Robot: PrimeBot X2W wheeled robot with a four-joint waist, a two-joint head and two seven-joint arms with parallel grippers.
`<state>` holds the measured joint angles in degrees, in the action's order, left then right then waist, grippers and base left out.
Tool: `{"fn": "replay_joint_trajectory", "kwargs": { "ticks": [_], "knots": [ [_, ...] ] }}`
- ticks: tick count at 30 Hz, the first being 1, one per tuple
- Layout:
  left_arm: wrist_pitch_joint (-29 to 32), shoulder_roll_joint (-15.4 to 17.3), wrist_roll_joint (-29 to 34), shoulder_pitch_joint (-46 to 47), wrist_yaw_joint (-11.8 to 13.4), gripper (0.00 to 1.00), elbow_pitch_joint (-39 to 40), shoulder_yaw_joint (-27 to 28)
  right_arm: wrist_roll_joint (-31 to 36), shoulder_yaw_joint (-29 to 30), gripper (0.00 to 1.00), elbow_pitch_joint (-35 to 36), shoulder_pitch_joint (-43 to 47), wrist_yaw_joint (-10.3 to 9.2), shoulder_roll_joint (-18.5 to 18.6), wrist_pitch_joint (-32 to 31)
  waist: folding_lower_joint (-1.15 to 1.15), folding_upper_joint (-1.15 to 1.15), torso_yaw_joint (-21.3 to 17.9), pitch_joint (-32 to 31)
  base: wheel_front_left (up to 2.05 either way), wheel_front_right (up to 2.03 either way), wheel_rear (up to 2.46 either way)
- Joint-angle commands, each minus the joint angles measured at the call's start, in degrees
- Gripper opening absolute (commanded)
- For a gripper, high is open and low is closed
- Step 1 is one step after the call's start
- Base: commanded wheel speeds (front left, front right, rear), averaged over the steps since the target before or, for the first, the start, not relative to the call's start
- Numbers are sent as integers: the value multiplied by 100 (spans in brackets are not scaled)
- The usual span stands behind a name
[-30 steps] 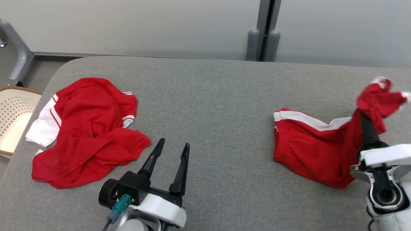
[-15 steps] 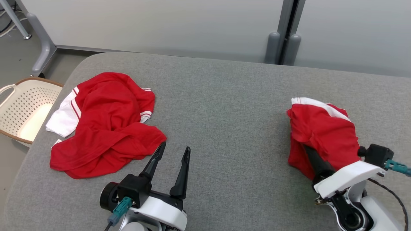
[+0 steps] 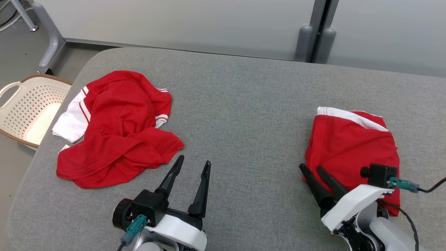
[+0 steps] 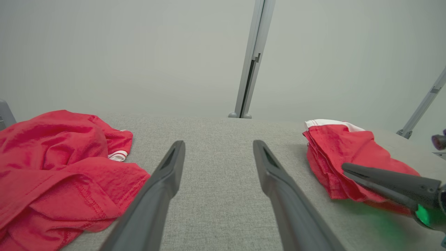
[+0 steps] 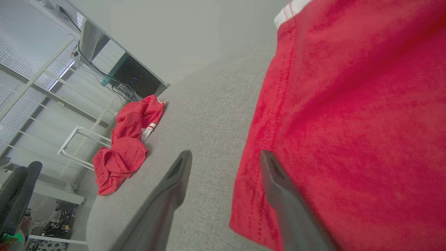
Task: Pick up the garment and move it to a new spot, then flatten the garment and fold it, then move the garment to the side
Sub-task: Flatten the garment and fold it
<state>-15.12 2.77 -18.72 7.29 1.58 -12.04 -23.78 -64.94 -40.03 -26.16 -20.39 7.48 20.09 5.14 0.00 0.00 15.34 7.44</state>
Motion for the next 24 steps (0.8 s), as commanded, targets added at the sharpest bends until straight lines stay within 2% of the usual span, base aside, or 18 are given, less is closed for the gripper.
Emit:
{"fn": "replay_joint_trajectory", "kwargs": {
  "ticks": [1,6,11,16,21,24],
  "knots": [
    [-4,24,-32,55,32,100,-3,-6,-75,-74,100,-167,-61,2,18,55,0,0,0,9,0,0,0],
    [-4,24,-47,114,52,100,15,8,-213,-205,100,-779,-269,1,-66,-30,0,0,-74,41,0,0,0],
    [-4,24,-1,157,69,100,59,69,-211,-270,100,-757,-467,2,-69,251,0,0,-266,29,0,0,0],
    [-4,24,72,164,10,100,107,196,-79,-249,100,-525,-583,2,137,740,0,0,-591,-43,0,0,0],
    [-3,24,33,202,-3,100,234,386,656,85,100,-444,-568,2,451,999,0,0,-928,-117,0,0,0],
    [-4,24,81,216,-19,100,326,494,1445,701,100,-301,-382,2,516,1013,0,0,-1113,-152,0,0,0]
  ]
}}
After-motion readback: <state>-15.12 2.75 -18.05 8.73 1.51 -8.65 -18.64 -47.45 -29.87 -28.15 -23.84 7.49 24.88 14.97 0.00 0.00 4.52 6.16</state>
